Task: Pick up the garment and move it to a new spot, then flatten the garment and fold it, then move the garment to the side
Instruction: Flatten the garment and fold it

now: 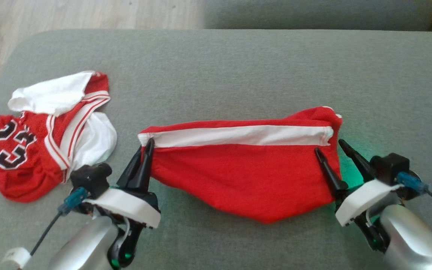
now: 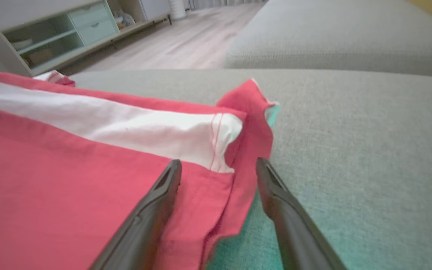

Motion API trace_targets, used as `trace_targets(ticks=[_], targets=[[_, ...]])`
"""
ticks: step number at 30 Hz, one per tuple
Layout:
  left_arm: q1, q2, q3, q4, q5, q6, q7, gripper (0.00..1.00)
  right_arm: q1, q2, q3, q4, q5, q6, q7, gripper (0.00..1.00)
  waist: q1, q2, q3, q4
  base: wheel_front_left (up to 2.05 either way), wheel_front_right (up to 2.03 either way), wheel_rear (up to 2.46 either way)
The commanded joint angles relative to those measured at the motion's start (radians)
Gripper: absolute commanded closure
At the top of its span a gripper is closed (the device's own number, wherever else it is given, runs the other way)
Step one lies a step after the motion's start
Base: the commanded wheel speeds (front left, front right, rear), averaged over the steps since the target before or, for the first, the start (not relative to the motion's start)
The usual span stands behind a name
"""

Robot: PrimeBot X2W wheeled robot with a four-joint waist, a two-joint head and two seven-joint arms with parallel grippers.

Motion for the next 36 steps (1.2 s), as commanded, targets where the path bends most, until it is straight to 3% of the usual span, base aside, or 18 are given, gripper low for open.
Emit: trace_targets(ticks=[1, 8, 9, 10, 11, 13, 17, 23, 30, 36], targets=[[-0.046, 0.012, 0.051, -0.020, 0.012, -0.005, -0.012, 1.00, -0.038, -0.021, 0.035, -0.005, 0.025, -0.001, -0.004, 0.00, -0.0001, 0.0000, 0.008, 0.013, 0.00, 0.00, 0.00], [-0.038, -0.030, 0.090, -0.014, 0.059, -0.033, -0.012, 1.00, -0.126, -0.053, 0.125, 0.032, 0.110, -0.001, -0.004, 0.00, -0.0001, 0.0000, 0.026, 0.039, 0.00, 0.00, 0.00], [-0.036, -0.034, 0.095, -0.012, 0.065, -0.037, -0.012, 1.00, -0.133, -0.055, 0.131, 0.031, 0.113, -0.001, -0.004, 0.04, -0.0001, 0.0000, 0.027, 0.041, 0.00, 0.00, 0.00], [-0.034, -0.037, 0.100, -0.011, 0.071, -0.041, -0.012, 1.00, -0.139, -0.057, 0.134, 0.028, 0.113, -0.001, -0.004, 0.23, -0.0001, 0.0000, 0.028, 0.042, 0.00, 0.00, 0.00], [-0.032, -0.041, 0.105, -0.008, 0.077, -0.044, -0.012, 1.00, -0.143, -0.058, 0.137, 0.026, 0.112, -0.001, -0.004, 0.53, -0.0001, 0.0000, 0.029, 0.043, 0.00, 0.00, 0.00], [-0.028, -0.046, 0.115, -0.004, 0.087, -0.050, -0.012, 1.00, -0.150, -0.061, 0.135, 0.015, 0.103, -0.001, -0.004, 1.00, -0.0001, 0.0000, 0.028, 0.043, 0.00, 0.00, 0.00], [-0.030, -0.052, 0.144, -0.015, 0.112, -0.065, -0.012, 1.00, -0.161, -0.063, 0.066, -0.041, 0.074, -0.001, -0.004, 1.00, -0.0001, 0.0000, 0.029, 0.028, 0.00, 0.00, 0.00], [-0.150, -0.039, 0.174, -0.067, 0.202, -0.096, -0.012, 1.00, -0.240, -0.066, -0.171, -0.182, -0.013, -0.001, -0.004, 1.00, -0.0001, 0.0000, 0.072, -0.048, 0.00, 0.00, 0.00], [-0.548, -0.047, 0.168, -0.082, 0.308, -0.132, 0.008, 1.00, -0.522, -0.135, -0.387, -0.277, -0.155, -0.001, -0.004, 1.00, -0.0001, 0.0000, 0.197, -0.170, 0.00, 0.00, 0.00], [-0.867, -0.136, 0.193, 0.007, 0.381, -0.141, -0.009, 1.00, -0.716, -0.156, -0.545, -0.382, -0.254, -0.001, -0.004, 1.00, -0.0001, 0.0000, 0.278, -0.257, 0.00, 0.00, 0.00]])
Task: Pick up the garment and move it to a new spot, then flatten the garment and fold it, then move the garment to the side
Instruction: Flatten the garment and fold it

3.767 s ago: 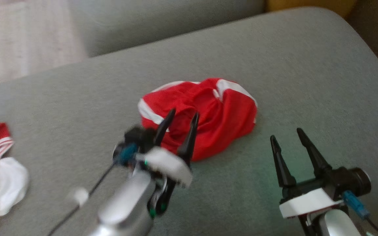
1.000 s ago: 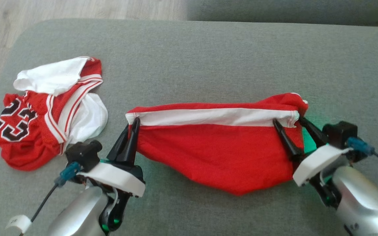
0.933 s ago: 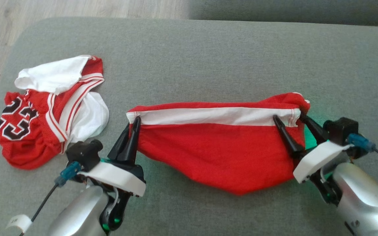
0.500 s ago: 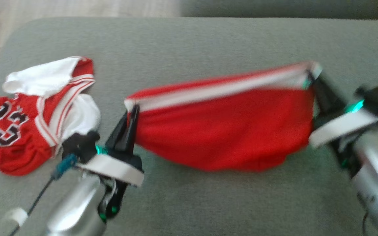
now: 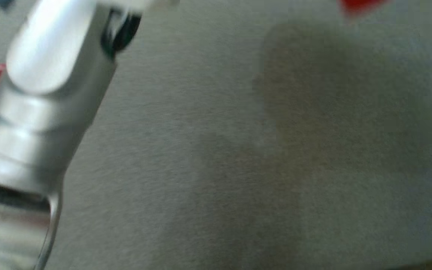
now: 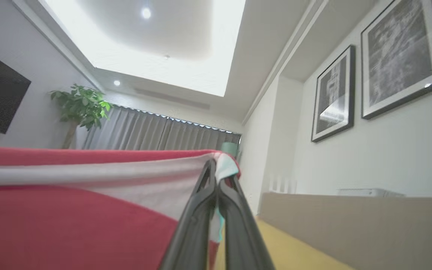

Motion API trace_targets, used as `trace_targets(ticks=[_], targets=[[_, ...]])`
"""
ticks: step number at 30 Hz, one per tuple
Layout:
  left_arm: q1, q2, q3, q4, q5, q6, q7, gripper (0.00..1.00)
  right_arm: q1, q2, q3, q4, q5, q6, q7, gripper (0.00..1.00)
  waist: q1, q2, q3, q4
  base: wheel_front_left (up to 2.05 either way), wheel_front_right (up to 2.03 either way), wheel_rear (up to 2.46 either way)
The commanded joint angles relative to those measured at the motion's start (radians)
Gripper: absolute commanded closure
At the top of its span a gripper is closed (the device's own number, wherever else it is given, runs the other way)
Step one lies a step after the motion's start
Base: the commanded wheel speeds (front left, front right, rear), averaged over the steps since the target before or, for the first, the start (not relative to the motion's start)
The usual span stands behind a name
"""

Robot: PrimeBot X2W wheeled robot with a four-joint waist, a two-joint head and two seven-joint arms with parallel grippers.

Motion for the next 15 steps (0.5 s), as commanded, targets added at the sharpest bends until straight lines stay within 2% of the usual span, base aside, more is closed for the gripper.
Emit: trace_targets(ticks=[1, 4, 7, 11, 15], targets=[[-0.033, 0.011, 0.052, -0.008, 0.008, 0.000, -0.005, 1.00, -0.004, -0.013, -0.009, -0.045, -0.013, -0.001, -0.002, 1.00, -0.0004, 0.0000, 0.062, -0.073, 0.00, 0.00, 0.00], [-0.014, -0.022, 0.093, -0.017, 0.017, -0.004, -0.007, 1.00, 0.028, -0.011, -0.003, -0.084, -0.016, -0.001, -0.002, 1.00, -0.0004, 0.0000, 0.069, -0.096, 0.00, 0.00, 0.00], [0.045, -0.024, 0.092, -0.022, 0.032, -0.009, -0.007, 1.00, 0.090, -0.013, 0.027, -0.096, -0.012, -0.001, -0.002, 1.00, -0.0004, 0.0000, 0.070, -0.100, 0.00, 0.00, 0.00], [0.231, -0.032, 0.109, -0.028, 0.019, -0.014, -0.007, 1.00, 0.266, -0.002, 0.087, -0.076, 0.022, -0.001, -0.002, 1.00, -0.0004, 0.0000, 0.066, -0.091, 0.00, 0.00, 0.00], [0.457, -0.053, 0.143, -0.076, -0.007, -0.015, -0.007, 1.00, 0.460, 0.055, 0.068, -0.064, 0.039, -0.001, -0.002, 1.00, -0.0004, 0.0000, 0.043, -0.076, 0.00, 0.00, 0.00]])
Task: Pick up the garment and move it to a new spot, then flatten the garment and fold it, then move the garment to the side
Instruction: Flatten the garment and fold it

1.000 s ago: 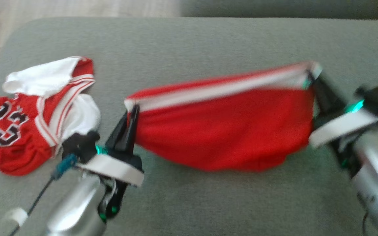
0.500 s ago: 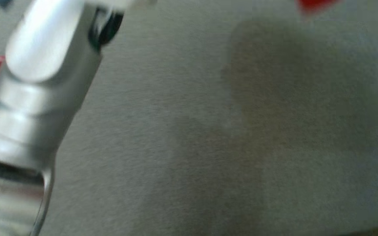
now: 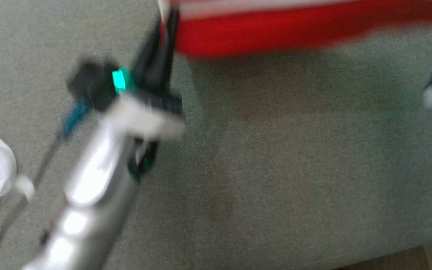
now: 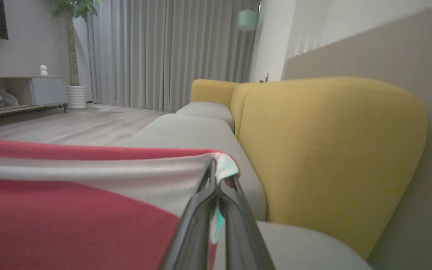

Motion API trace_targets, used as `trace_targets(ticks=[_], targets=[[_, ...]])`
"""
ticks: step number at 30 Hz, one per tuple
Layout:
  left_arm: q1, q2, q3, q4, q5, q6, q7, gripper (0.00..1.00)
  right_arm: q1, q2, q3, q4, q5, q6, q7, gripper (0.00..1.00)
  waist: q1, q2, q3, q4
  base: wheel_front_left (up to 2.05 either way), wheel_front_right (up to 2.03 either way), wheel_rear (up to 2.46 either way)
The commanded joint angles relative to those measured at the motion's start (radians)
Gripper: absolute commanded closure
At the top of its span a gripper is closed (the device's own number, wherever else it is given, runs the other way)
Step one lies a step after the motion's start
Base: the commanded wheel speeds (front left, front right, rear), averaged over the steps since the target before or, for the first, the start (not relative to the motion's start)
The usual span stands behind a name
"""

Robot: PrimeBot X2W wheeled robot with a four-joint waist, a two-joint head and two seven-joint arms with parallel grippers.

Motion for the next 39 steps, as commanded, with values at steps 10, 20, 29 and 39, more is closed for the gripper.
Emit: trace_targets(ticks=[10, 20, 29, 39], targets=[[0.475, 0.080, -0.028, -0.162, 0.069, -0.006, -0.004, 1.00, 0.497, -0.008, 0.010, -0.226, 0.085, -0.001, -0.002, 1.00, 0.0000, 0.0000, -0.159, 0.008, 0.00, 0.00, 0.00], [0.736, 0.087, 0.001, -0.357, 0.070, -0.006, -0.004, 1.00, 0.769, -0.150, -0.059, -0.456, 0.170, -0.001, 0.051, 1.00, 0.0000, 0.0000, -0.206, 0.024, 0.00, 0.00, 0.00], [0.497, -0.027, -0.009, -0.245, 0.105, 0.023, -0.003, 1.00, 0.573, -0.235, -0.008, -0.399, 0.203, -0.001, 0.166, 1.00, 0.0000, 0.0000, -0.125, 0.101, 0.00, 0.00, 0.00], [0.207, -0.071, -0.005, -0.054, 0.106, 0.091, -0.003, 1.00, 0.089, -0.356, 0.272, -0.090, 0.278, -0.001, 0.216, 1.00, 0.0000, 0.0000, -0.015, 0.165, 0.00, 0.00, 0.00]])
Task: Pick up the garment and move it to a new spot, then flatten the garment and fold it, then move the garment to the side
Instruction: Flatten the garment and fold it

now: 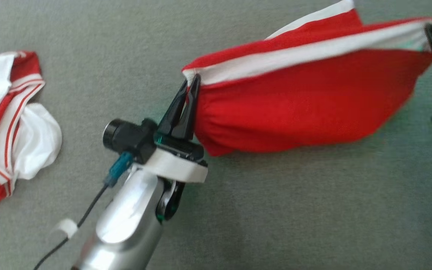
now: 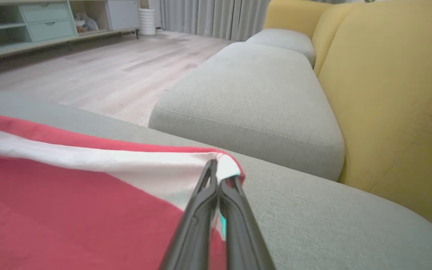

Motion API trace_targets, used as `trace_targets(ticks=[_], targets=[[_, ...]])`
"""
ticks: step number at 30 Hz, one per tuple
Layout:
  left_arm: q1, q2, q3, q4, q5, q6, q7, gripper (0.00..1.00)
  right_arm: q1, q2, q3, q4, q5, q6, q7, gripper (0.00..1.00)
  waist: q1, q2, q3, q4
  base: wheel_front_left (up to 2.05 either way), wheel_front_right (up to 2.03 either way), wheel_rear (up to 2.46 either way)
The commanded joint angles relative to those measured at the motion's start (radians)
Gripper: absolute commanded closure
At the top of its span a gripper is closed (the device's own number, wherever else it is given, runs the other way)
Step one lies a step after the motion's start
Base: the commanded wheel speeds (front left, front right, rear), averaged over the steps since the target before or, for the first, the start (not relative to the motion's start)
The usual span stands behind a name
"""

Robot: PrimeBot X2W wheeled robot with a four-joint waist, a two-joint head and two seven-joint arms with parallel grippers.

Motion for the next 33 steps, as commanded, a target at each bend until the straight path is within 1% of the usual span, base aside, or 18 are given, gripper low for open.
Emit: trace_targets(ticks=[1, 5, 9, 10, 11, 12, 13, 17, 21, 24, 26, 29, 33], targets=[[-0.027, 0.002, 0.019, -0.014, -0.008, 0.003, -0.004, 1.00, -0.016, -0.046, 0.019, 0.001, 0.010, -0.001, 0.000, 1.00, -0.0003, 0.0000, 0.027, 0.027, 0.00, 0.00, 0.00], [-0.089, 0.000, -0.014, 0.040, -0.042, 0.024, -0.004, 1.00, -0.181, -0.041, 0.140, 0.155, 0.019, -0.001, -0.032, 1.00, -0.0003, 0.0000, 0.056, 0.052, 0.00, 0.00, 0.00], [-0.126, -0.001, -0.042, 0.049, -0.071, 0.056, -0.005, 1.00, -0.300, -0.011, 0.247, 0.303, 0.033, -0.001, -0.081, 1.00, -0.0003, 0.0000, 0.071, 0.066, 0.00, 0.00, 0.00], [-0.129, -0.001, -0.045, 0.049, -0.078, 0.063, -0.005, 0.99, -0.322, 0.001, 0.268, 0.339, 0.036, -0.001, -0.095, 0.71, -0.0003, 0.0000, 0.073, 0.067, 0.00, 0.00, 0.00], [-0.131, -0.001, -0.046, 0.047, -0.080, 0.071, -0.005, 0.78, -0.341, 0.013, 0.289, 0.374, 0.039, -0.001, -0.110, 0.25, -0.0003, 0.0000, 0.074, 0.068, 0.00, 0.00, 0.00], [-0.131, -0.001, -0.047, 0.044, -0.081, 0.078, -0.005, 0.41, -0.357, 0.025, 0.310, 0.406, 0.042, -0.001, -0.123, 0.00, -0.0003, 0.0000, 0.074, 0.068, 0.00, 0.00, 0.00], [-0.128, -0.001, -0.048, 0.041, -0.083, 0.082, -0.005, 0.00, -0.369, 0.038, 0.326, 0.434, 0.051, -0.001, -0.138, 0.00, -0.0003, 0.0000, 0.073, 0.068, 0.00, 0.00, 0.00], [-0.103, -0.001, -0.034, 0.015, -0.066, 0.110, -0.005, 0.00, -0.387, 0.075, 0.354, 0.524, 0.096, -0.001, -0.184, 0.00, -0.0003, 0.0000, 0.055, 0.062, 0.00, 0.00, 0.00], [-0.036, -0.001, 0.005, -0.035, 0.000, 0.141, -0.005, 0.00, -0.353, 0.104, 0.378, 0.568, 0.168, -0.001, -0.200, 0.00, -0.0003, 0.0000, 0.021, 0.046, 0.00, 0.00, 0.00], [0.041, -0.001, 0.057, -0.110, 0.062, 0.173, -0.005, 0.00, -0.322, 0.120, 0.410, 0.605, 0.222, -0.001, -0.180, 0.00, -0.0003, 0.0000, -0.001, 0.044, 0.00, 0.00, 0.00], [0.098, -0.001, 0.085, -0.168, 0.100, 0.195, -0.005, 0.00, -0.305, 0.123, 0.433, 0.631, 0.247, -0.001, -0.163, 0.00, -0.0003, 0.0000, -0.014, 0.056, 0.00, 0.00, 0.00], [0.182, -0.001, 0.108, -0.248, 0.117, 0.217, -0.005, 0.00, -0.289, 0.125, 0.438, 0.693, 0.288, -0.001, -0.151, 0.00, -0.0003, 0.0000, -0.028, 0.085, 0.00, 0.00, 0.00], [0.255, -0.001, 0.106, -0.314, 0.127, 0.231, -0.005, 0.00, -0.262, 0.125, 0.454, 0.777, 0.328, -0.001, -0.116, 0.00, -0.0003, 0.0000, -0.039, 0.141, 0.00, 0.00, 0.00]])
